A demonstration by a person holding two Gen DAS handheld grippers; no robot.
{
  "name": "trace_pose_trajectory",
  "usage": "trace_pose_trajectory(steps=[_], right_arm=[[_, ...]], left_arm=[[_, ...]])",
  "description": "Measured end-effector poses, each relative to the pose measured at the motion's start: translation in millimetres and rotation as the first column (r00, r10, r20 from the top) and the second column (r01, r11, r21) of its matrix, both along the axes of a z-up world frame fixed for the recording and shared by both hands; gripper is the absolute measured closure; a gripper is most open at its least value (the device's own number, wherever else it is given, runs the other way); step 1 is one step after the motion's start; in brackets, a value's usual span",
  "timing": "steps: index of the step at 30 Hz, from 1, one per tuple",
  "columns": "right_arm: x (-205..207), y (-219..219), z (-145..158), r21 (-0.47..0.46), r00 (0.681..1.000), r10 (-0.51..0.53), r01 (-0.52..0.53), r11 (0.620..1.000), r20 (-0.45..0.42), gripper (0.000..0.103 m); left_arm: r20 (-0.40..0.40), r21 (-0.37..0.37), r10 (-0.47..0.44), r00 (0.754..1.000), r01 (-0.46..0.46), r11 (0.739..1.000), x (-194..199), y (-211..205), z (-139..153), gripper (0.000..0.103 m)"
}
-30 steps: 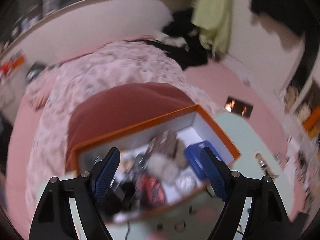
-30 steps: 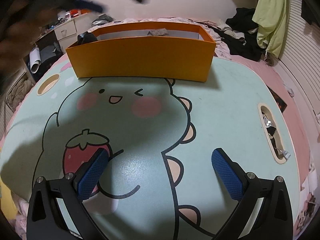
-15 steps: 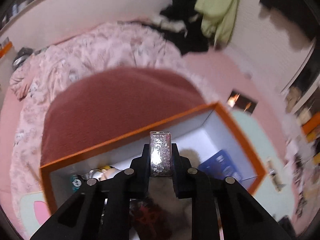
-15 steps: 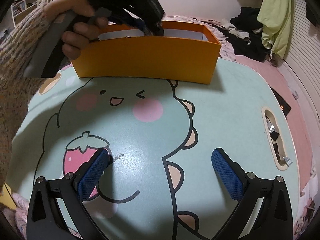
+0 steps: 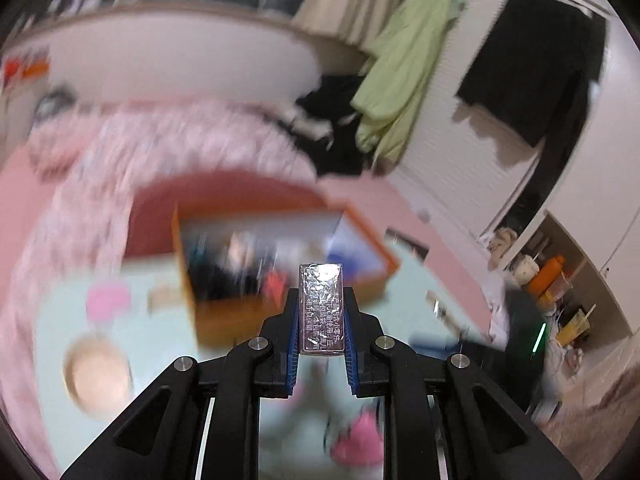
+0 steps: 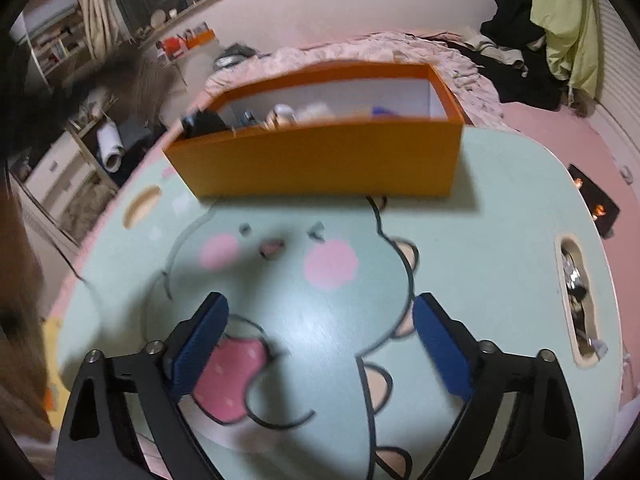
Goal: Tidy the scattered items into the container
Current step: 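Lift the foil-wrapped card deck from the orange box with the left tool, set it on the table, then grasp the black lace cloth in the box with the right tool, drop it on the table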
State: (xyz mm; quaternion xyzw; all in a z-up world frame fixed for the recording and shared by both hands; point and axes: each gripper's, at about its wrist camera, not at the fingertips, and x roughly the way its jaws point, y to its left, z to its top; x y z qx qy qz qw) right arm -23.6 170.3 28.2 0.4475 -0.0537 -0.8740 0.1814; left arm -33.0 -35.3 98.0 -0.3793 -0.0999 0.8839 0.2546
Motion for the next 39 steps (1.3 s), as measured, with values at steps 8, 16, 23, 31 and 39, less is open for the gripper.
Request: trace_pose_trajectory(steps=[8, 16, 23, 31, 39], right_arm=[[-49.2, -13.8, 48.6, -0.209, 0.997, 0.068, -0.071, 0.975, -0.020, 0.015], [-102.9, -55.2, 48.8, -0.301, 0.979, 0.179, -0.143, 0.943, 0.095, 0.015], [-132.0, -66.1, 46.5, -0.333, 0.967, 0.201, -0.139, 0.933, 0.158, 0.015], [-146.8, -108.4, 41.0, -0.210, 0.954, 0.265, -0.234, 0.949, 0.138, 0.015], [-151.3, -101.0, 20.2, -0.225, 0.944, 0.284, -0.244, 0.943, 0.167, 0.089]], left_arm=[[0.080, 0.030, 0.146, 0.986, -0.149, 0.988, 14.9, -5.6, -62.6, 0.080], [0.032, -0.002, 0.185, 0.982, -0.186, 0.983, 27.1, -17.0, -59.9, 0.017], [0.039, 0.016, 0.289, 0.956, -0.290, 0.957, 39.2, -46.3, -61.9, 0.017], [0.029, 0.035, 0.313, 0.949, -0.314, 0.949, 38.3, -55.7, -58.5, 0.017], [0.020, 0.035, 0.323, 0.946, -0.323, 0.946, 38.7, -60.5, -54.9, 0.017]])
